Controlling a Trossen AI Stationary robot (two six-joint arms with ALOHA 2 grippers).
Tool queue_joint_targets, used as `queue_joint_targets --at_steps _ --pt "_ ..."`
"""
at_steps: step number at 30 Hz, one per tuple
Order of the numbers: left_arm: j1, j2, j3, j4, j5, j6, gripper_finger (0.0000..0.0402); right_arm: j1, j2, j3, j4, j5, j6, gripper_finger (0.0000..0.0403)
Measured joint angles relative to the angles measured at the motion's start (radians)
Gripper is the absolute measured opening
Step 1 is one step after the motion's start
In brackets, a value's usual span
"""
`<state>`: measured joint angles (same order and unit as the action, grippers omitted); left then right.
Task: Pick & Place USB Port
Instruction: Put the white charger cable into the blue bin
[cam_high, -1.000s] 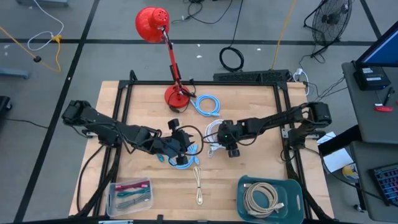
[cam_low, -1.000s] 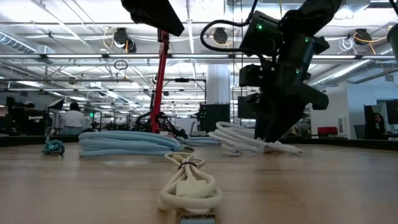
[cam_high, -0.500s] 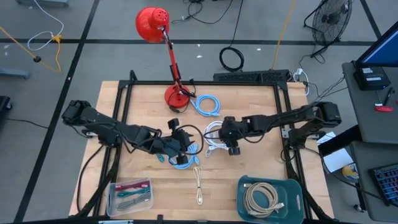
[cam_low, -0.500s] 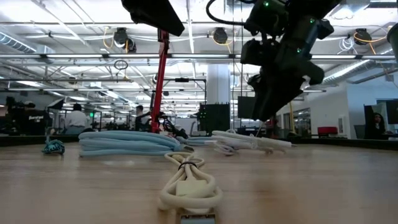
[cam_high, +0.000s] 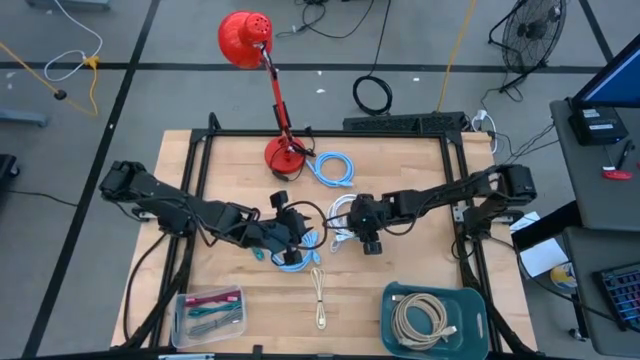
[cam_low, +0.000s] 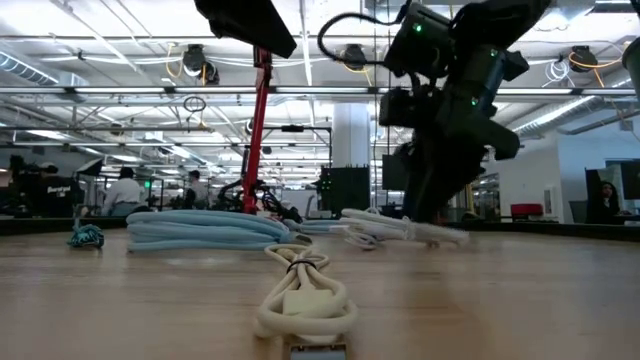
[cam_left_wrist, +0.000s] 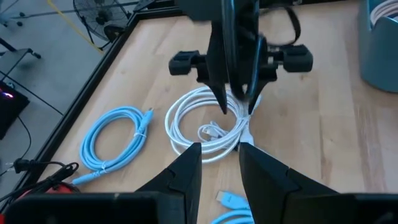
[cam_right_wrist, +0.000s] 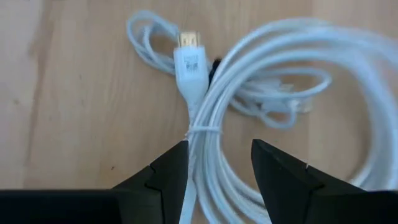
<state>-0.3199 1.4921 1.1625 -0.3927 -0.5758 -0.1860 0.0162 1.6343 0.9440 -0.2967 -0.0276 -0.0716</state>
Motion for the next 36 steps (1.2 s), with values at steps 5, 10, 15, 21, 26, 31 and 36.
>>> queue_joint_targets --at_steps 5,10,15,21,26,31,36 --pt "-0.003 0.000 0.000 0.000 0.000 0.004 0.0113 0.019 0.049 0.001 0.011 -0.001 0.023 0.0171" --pt "-0.003 0.000 0.000 0.000 0.000 0.004 0.0113 0.031 0.083 -0.001 0.043 0.001 0.023 0.0180" --pt "-0.003 0.000 0.000 0.000 0.000 0.004 0.0113 0.031 0.105 0.001 0.058 -0.002 0.034 0.0173" --pt "-0.003 0.000 0.000 0.000 0.000 0.003 0.0113 0.036 0.090 0.001 0.026 0.097 0.044 0.0129" --pt "-0.003 0.000 0.000 -0.002 0.000 0.003 0.0113 0.039 0.040 -0.002 0.008 0.160 0.034 0.0080" --pt "-0.002 0.000 0.000 -0.005 0.000 0.002 0.0113 0.044 -0.023 -0.001 -0.042 0.189 0.033 0.0049" --pt "-0.002 0.000 0.000 -0.008 0.000 0.000 0.0113 0.044 -0.126 0.004 -0.116 0.223 0.061 0.0062"
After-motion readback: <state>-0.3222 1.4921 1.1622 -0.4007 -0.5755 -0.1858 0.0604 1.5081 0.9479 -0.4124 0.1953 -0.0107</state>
